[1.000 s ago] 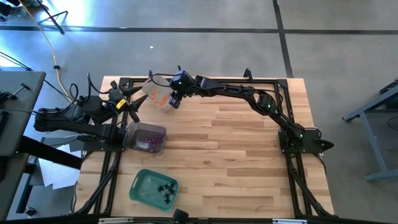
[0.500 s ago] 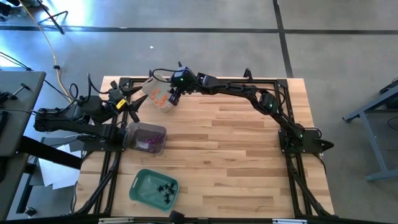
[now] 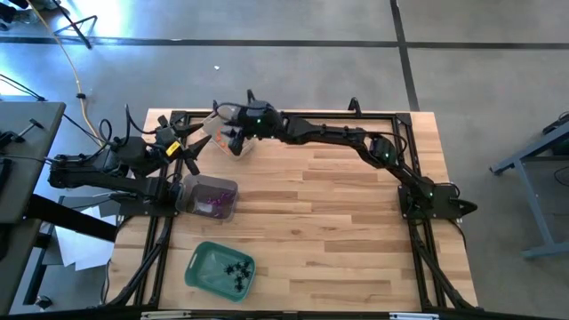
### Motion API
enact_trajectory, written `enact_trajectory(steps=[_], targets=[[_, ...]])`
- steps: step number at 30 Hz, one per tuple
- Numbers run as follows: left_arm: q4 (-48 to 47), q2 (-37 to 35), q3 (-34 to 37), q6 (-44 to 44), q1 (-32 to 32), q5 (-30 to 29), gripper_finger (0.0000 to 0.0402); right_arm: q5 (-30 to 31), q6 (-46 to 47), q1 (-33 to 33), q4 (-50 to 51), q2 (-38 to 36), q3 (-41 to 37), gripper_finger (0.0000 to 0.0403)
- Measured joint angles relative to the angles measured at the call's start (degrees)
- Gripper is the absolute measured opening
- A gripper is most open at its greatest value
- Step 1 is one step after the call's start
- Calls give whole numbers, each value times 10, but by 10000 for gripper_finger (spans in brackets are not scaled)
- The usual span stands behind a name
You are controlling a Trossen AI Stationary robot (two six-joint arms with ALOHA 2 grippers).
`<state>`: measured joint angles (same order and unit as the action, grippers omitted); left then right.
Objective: Sort Halloween decoration
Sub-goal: Return to Home Position
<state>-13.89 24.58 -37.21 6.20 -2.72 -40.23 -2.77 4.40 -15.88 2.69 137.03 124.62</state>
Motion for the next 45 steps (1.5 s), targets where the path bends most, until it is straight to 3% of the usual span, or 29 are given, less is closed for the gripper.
enact_trajectory(steps=[5, 12, 17, 28, 38, 45], targets=[[0, 0, 0, 0, 0, 0, 186, -7, 2, 5, -62, -2, -28, 142], [0, 0, 0, 0, 0, 0, 186, -50, 75, 2, -222, -21, -172, 142], [0, 0, 0, 0, 0, 0, 186, -42, 91, -7, -321, -71, -300, 142], [0, 0, 0, 0, 0, 0, 186, 30, 67, -10, -389, -282, -579, 142], [0, 0, 0, 0, 0, 0, 186, 32, 63, -10, -407, -478, -780, 142], [0, 0, 0, 0, 0, 0, 186, 33, 117, 9, -413, -598, -909, 142]])
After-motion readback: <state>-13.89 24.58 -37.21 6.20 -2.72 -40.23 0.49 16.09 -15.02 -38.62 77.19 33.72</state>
